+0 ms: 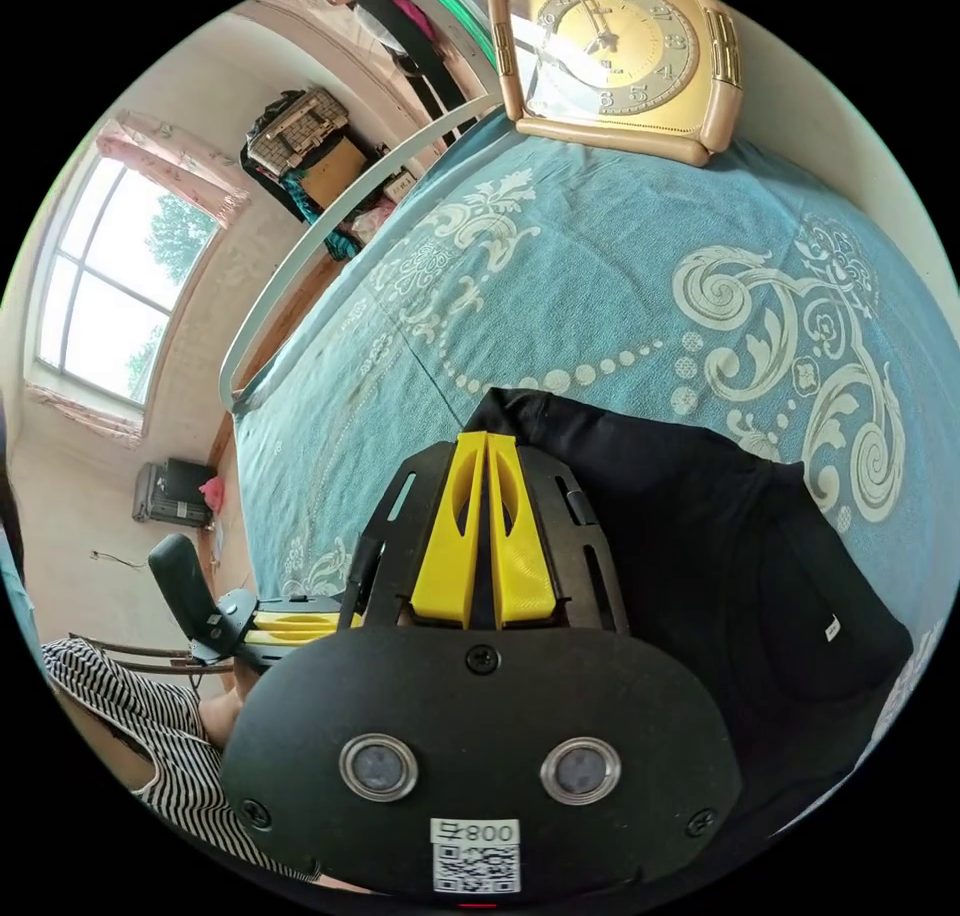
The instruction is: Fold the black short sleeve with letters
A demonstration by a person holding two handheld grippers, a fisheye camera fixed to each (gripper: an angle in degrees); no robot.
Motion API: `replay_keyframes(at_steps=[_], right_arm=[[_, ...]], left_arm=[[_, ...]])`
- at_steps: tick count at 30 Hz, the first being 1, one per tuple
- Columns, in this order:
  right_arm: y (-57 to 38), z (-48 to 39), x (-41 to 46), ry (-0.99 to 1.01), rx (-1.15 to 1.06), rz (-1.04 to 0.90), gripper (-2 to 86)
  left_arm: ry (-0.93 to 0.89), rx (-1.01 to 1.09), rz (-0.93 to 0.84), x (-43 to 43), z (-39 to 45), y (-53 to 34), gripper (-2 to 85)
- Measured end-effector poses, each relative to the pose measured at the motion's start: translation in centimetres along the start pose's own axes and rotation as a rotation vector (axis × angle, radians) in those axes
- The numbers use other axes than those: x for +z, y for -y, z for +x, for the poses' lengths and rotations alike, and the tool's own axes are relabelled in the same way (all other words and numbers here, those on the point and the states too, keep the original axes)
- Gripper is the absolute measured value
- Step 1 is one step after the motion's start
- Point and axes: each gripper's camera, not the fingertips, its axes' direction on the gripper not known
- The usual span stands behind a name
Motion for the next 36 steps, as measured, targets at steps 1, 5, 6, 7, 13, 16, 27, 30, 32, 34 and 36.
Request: replay_keyframes(at_steps=[1, 5, 6, 7, 13, 16, 27, 30, 32, 34, 36], right_arm=[[-0.4, -0.2, -0.4, -0.002, -0.008, 0.012, 0.1], [-5.5, -1.8, -3.0, 0.047, -0.065, 0.052, 0.1], [-7.3, -2.3, -3.1, 0.077, -0.075, 0.036, 0.1], [-8.2, -2.5, -2.9, 0.084, -0.079, 0.022, 0.1], [-13.5, -3.1, -0.6, 0.068, -0.061, -0.067, 0.1], [-15.0, -3.9, -1.2, 0.091, -0.089, -0.048, 0.1], [-22.7, -3.6, -2.2, 0.105, -0.09, -0.069, 0.1], [-23.4, -2.6, -4.0, 0.08, -0.078, 0.012, 0.1], [-23.4, -1.7, -4.2, 0.039, -0.059, 0.014, 0.1], [-23.8, -0.9, -3.4, -0.031, -0.042, -0.024, 0.1], [-25.3, -0.2, -3.4, 0.009, -0.038, -0.009, 0.1]], left_arm=[[-0.009, -0.005, 0.009, -0.2, -0.3, -0.2, 0.0], [-0.002, -0.036, 0.07, -1.5, -1.0, -1.4, 0.0], [0.002, -0.04, 0.072, -1.6, -1.1, -1.5, 0.0], [0.008, -0.046, 0.077, -1.9, -1.3, -1.8, 0.0], [-0.012, -0.1, 0.124, -3.4, -2.8, -3.5, 0.0], [-0.022, -0.095, 0.148, -4.3, -3.1, -4.3, 0.0], [-0.07, -0.107, 0.117, -6.2, -4.8, -7.0, 0.1], [-0.068, -0.105, 0.103, -6.8, -5.1, -7.8, 0.1], [-0.065, -0.105, 0.1, -7.4, -5.4, -8.5, 0.1], [-0.066, -0.103, 0.094, -7.8, -5.5, -9.0, 0.0], [-0.066, -0.103, 0.094, -8.2, -5.7, -9.6, 0.0]])
